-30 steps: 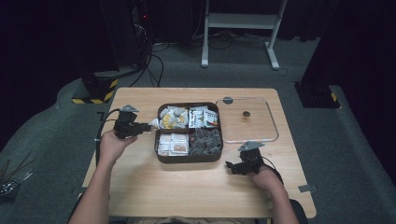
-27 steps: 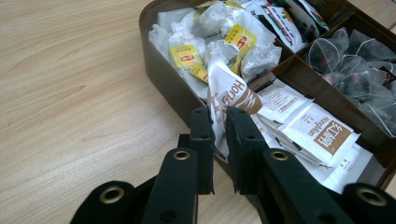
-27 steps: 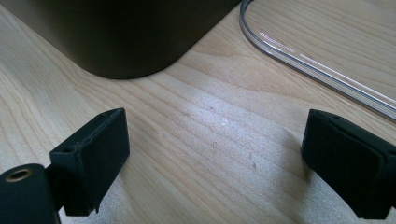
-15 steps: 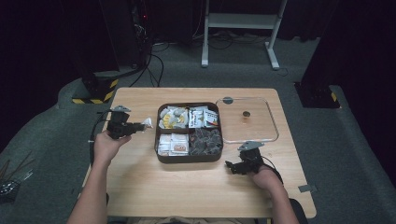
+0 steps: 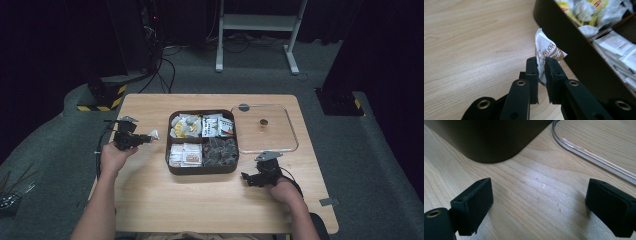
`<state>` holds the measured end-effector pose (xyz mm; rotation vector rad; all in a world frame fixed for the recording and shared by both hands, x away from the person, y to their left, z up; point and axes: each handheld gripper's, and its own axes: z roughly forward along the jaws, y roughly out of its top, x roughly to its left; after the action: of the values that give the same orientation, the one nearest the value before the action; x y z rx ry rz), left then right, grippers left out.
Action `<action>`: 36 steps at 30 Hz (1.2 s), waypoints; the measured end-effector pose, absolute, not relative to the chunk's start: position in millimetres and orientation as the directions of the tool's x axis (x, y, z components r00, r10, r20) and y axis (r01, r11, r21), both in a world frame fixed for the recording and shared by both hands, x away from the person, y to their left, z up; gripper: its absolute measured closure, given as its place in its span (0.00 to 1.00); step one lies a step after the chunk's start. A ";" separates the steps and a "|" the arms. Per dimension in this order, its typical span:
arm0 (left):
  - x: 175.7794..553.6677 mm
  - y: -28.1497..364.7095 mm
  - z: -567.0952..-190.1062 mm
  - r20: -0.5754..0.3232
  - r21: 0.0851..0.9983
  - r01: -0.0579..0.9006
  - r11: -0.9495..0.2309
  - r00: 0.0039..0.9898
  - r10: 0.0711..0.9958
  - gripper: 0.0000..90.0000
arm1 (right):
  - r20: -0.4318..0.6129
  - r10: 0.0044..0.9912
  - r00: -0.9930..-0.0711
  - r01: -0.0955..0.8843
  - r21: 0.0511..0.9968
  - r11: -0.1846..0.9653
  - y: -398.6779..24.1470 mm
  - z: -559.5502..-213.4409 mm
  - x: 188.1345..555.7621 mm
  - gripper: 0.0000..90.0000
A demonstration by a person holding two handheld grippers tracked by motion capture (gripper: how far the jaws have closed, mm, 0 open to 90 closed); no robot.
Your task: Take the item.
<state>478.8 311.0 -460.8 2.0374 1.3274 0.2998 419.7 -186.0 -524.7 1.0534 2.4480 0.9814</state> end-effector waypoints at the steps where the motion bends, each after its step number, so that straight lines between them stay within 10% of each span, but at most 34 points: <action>1: 480.2 310.6 -463.4 -0.166 0.640 0.726 -0.251 0.449 0.878 0.90 | -0.005 0.728 -0.686 0.522 0.692 0.498 -186.0 -524.7 419.7 0.09; 26: 504.9 294.5 -497.6 -0.187 0.552 0.779 -0.296 0.462 0.867 0.88 | -0.004 0.737 -0.676 0.530 0.693 0.489 -186.0 -524.7 417.9 0.09; 36: 503.5 295.3 -491.5 -0.190 0.590 0.766 -0.257 0.441 0.877 0.60 | -0.007 0.737 -0.676 0.529 0.692 0.492 -186.6 -524.6 416.7 0.09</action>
<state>503.5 295.3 -491.5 2.0751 1.3730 0.2332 416.7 -186.6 -524.6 1.0675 2.4380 0.9759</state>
